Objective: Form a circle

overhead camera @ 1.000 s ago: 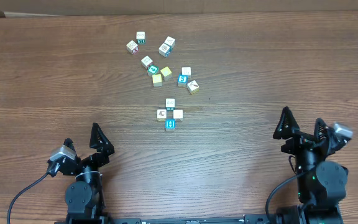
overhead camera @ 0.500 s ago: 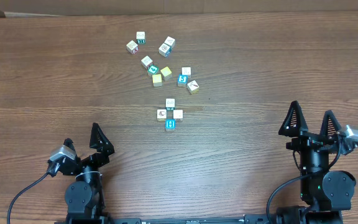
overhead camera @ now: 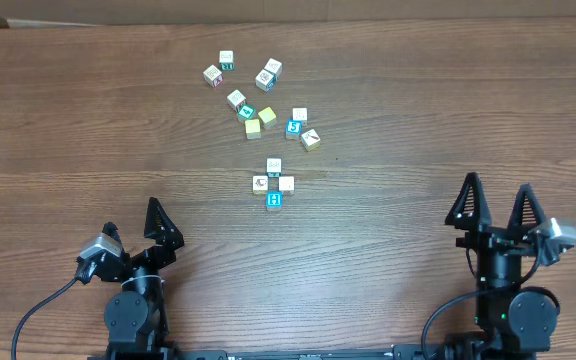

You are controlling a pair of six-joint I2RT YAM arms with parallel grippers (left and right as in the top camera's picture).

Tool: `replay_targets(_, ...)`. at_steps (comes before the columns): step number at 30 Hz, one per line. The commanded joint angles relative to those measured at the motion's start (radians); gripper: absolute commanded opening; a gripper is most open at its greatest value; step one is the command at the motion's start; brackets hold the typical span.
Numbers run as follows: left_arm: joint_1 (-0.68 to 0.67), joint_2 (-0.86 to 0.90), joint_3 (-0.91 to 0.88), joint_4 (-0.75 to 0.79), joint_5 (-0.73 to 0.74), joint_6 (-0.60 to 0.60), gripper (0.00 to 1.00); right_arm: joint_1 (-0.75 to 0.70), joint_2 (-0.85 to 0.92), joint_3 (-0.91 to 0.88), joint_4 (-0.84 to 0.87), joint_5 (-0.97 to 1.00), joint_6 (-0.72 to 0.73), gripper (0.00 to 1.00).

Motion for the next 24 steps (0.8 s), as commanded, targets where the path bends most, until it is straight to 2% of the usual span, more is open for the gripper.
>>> replay_targets(1,0.000,-0.011,-0.004,0.000,-0.010,0.012,1.00,-0.006,-0.055,-0.046,0.066,0.010,-0.002,1.00)
replay_targets(7,0.000,-0.011,-0.004,0.000,-0.010,0.012,0.99,-0.006,-0.103,-0.104,0.182,0.010,-0.002,1.00)
replay_targets(24,0.000,-0.011,-0.004,0.000,-0.010,0.012,0.99,-0.006,-0.126,-0.173,0.197,0.011,-0.001,1.00)
